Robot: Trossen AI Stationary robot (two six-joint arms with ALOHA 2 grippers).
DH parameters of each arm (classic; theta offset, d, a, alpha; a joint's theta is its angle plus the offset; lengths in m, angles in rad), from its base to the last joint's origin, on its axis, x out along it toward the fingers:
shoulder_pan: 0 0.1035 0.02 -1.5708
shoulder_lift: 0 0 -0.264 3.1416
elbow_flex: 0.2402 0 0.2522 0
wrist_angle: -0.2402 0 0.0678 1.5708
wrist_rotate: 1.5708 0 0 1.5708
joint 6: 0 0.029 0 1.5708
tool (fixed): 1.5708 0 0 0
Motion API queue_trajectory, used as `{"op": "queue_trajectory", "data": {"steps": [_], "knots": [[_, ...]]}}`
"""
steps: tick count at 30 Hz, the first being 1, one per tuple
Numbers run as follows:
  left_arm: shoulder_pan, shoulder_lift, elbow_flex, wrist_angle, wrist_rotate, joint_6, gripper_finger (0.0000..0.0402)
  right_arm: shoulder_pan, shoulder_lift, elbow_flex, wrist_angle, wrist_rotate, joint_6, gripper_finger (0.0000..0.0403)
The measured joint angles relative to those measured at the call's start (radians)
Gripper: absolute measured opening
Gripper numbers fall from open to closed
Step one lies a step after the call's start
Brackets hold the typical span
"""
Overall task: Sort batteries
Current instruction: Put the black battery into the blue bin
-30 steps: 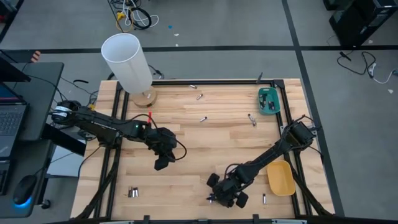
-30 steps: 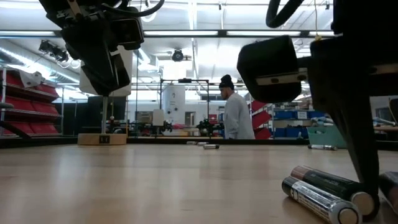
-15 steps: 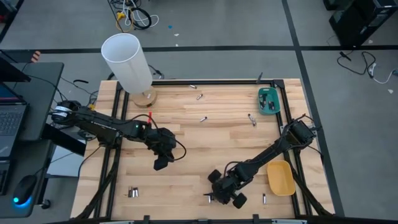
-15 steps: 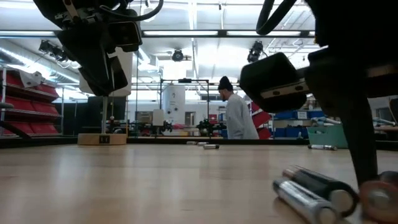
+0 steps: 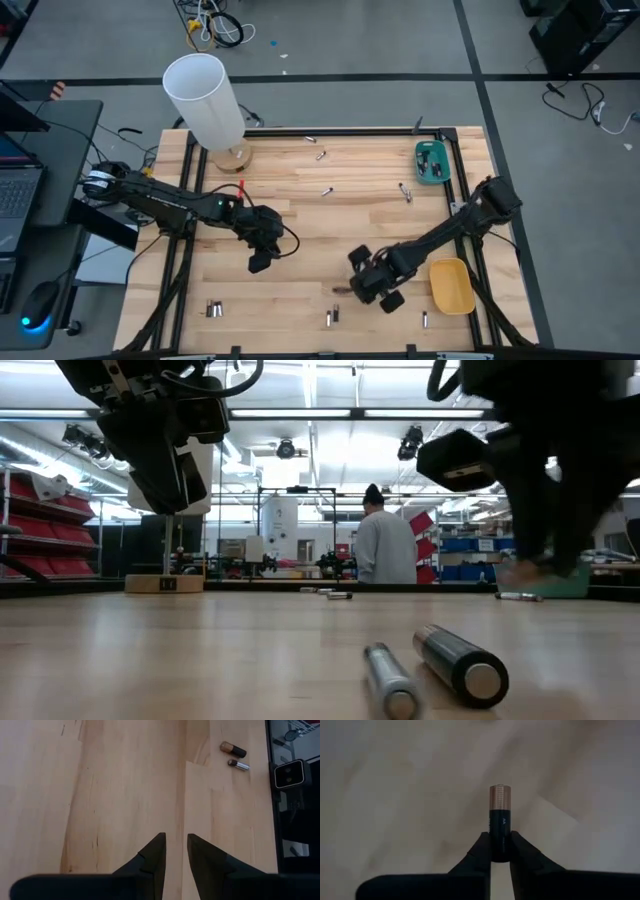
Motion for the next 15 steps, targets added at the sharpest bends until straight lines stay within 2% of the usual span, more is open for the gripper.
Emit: {"op": "queue_trajectory", "data": {"steps": [9, 15], "knots": [[0.000, 0.000, 0.000, 0.001, -0.002, -0.029, 0.0094, -0.167, -0.240, -0.190, -0.070, 0.132, 0.220, 0.0034], [0.000, 0.000, 0.000, 0.007, -0.022, -0.047, 0.0094, -0.319, -0.410, -0.251, -0.185, 0.254, 0.410, 0.0035]]}}
